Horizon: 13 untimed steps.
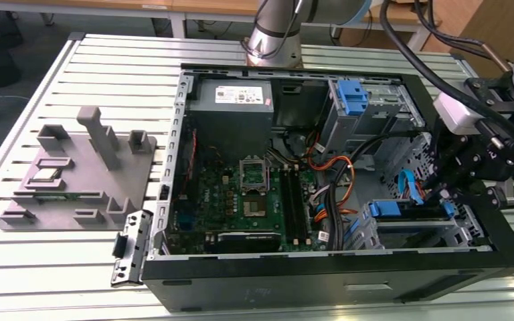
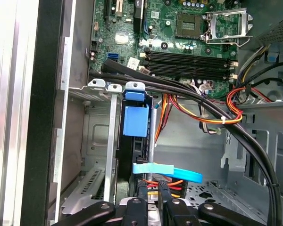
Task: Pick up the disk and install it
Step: 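Insert the second disk wire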
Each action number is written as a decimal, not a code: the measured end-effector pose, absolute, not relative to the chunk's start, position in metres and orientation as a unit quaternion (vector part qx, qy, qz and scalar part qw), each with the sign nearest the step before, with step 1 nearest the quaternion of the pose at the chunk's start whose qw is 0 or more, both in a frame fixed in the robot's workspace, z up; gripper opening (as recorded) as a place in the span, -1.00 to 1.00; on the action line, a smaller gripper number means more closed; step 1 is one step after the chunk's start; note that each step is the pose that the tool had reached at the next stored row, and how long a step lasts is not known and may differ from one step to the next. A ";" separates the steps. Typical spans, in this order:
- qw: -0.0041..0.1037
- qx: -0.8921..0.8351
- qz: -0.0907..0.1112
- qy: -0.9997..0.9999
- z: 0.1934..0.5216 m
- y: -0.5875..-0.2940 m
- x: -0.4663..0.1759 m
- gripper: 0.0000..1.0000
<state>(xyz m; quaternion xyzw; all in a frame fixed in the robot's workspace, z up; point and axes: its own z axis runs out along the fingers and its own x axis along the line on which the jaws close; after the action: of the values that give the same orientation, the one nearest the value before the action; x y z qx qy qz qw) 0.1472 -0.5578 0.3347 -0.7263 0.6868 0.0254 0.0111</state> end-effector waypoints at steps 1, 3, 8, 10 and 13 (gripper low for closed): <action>0.011 -0.726 0.025 0.687 0.334 -0.558 0.147 -0.53; 0.011 -0.726 0.025 0.687 0.334 -0.558 0.147 -0.53; 0.011 -0.726 0.026 0.687 0.334 -0.558 0.147 -0.53; 0.011 -0.726 0.026 0.687 0.333 -0.558 0.147 -0.53; 0.011 -0.726 0.026 0.687 0.334 -0.558 0.147 -0.53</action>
<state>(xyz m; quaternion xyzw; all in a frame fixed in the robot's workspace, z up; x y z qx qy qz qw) 0.1472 -0.5578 0.3335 -0.7263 0.6868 0.0257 0.0114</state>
